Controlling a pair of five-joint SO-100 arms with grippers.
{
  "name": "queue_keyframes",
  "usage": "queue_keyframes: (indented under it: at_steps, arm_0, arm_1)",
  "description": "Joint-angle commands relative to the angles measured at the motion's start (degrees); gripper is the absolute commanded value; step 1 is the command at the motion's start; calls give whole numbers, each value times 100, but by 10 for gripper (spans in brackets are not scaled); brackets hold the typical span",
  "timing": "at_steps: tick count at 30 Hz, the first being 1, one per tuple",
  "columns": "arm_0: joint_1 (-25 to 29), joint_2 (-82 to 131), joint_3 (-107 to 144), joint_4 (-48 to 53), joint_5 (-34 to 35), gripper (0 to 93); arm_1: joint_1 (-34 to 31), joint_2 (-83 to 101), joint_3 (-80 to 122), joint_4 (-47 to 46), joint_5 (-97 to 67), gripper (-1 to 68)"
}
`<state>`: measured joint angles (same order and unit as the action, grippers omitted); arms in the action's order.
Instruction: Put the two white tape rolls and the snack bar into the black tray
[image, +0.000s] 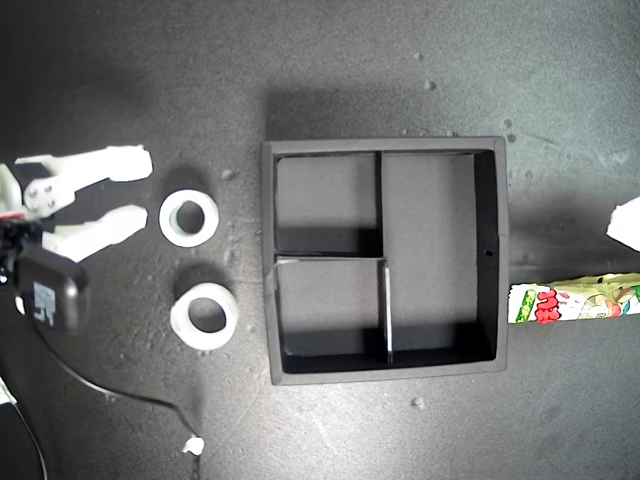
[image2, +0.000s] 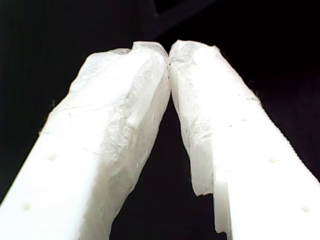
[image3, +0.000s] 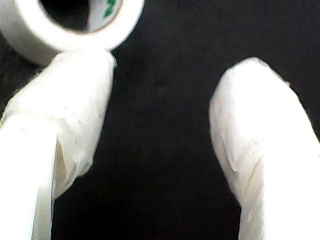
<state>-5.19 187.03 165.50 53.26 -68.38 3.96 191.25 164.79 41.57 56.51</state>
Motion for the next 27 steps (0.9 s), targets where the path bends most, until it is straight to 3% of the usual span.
queue_keyframes:
  at_steps: [1,8,15,20,27]
  arm_0:
    - [114,-932,-844,-422,264,151]
    - [606,-3524,-2320,-791,448,145]
    - [958,-5695,-3454,-712,290,148]
    - [1046,-6170,-3586,-633,53,146]
    - [1116,-6451,-3516,-606,-105,146]
  arm_1:
    - [167,-9,-633,255,413,-4]
    - [44,-325,-1556,642,536,-4]
    - [-378,-2558,-3208,914,343,-4]
    - [-782,-4711,-4720,1978,554,-3]
    - [-1345,-5985,-5476,2707,879,-3]
